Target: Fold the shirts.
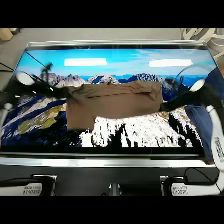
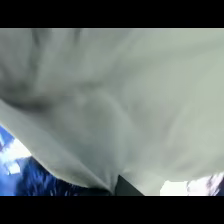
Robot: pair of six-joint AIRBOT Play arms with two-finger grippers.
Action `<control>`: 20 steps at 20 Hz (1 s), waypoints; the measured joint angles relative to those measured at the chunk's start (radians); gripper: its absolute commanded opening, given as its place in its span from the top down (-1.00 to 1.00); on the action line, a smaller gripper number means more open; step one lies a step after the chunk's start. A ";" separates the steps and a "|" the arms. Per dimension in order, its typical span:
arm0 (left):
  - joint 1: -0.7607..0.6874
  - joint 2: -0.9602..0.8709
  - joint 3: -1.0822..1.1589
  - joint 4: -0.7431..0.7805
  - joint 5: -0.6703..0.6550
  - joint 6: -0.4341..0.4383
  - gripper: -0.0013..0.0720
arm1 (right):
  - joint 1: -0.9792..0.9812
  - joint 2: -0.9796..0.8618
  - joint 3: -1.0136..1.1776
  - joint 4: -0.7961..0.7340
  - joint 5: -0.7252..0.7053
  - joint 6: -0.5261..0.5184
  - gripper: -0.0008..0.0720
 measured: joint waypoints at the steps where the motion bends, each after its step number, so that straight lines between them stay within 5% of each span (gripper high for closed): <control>1: 0.000 0.066 0.055 0.010 0.002 0.000 0.91 | 0.002 0.055 0.058 -0.003 0.005 -0.011 0.93; 11: -0.023 0.668 0.467 0.053 0.217 -0.094 0.91 | 0.002 0.748 0.439 -0.128 -0.217 -0.022 0.93; 17: -0.029 0.725 0.488 0.131 0.249 -0.115 0.91 | 0.002 0.816 0.456 -0.187 -0.198 -0.018 0.93; 20: -0.029 0.675 0.485 0.216 0.138 -0.148 0.90 | 0.002 0.747 0.452 -0.203 -0.066 -0.018 0.92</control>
